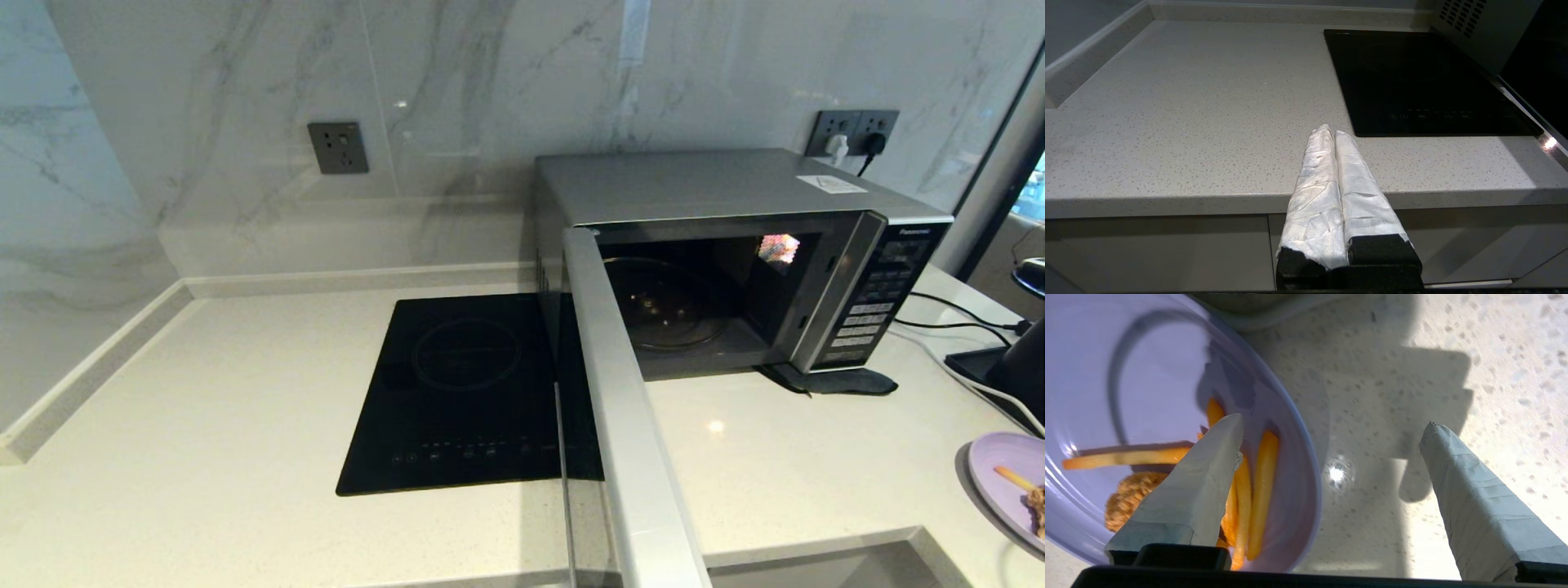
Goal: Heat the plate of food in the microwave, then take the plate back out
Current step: Put the plate in the microwave oven
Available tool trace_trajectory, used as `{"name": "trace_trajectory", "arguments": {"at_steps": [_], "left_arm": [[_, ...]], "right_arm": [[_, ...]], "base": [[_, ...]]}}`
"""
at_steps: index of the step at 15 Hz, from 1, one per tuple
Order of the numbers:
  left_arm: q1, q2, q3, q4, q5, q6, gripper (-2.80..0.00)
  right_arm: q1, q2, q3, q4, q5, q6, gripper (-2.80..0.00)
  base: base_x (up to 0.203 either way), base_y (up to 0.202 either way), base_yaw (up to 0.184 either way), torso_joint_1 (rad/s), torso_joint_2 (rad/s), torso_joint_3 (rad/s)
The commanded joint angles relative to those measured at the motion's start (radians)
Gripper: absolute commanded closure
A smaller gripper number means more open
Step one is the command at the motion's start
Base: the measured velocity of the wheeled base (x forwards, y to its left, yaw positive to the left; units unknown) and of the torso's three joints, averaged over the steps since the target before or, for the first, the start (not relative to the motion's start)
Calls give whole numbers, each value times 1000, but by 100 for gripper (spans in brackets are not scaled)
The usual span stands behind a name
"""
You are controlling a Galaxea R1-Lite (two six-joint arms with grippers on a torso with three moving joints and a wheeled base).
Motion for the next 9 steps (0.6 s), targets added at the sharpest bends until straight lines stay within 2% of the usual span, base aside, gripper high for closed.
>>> {"name": "trace_trajectory", "arguments": {"at_steps": [1,3,9], "left_arm": [[0,2,0,0,0,-1,0],[0,2,0,0,0,-1,0],[0,2,0,0,0,-1,0]], "right_arm": [[-1,-19,14,3,-24,2,-280],[-2,-32,31,3,-61,2,-280],[-22,-64,76,2,-88,-4,-280]], "base": [[0,0,0,0,0,0],[0,0,0,0,0,0],[0,0,0,0,0,0]]}}
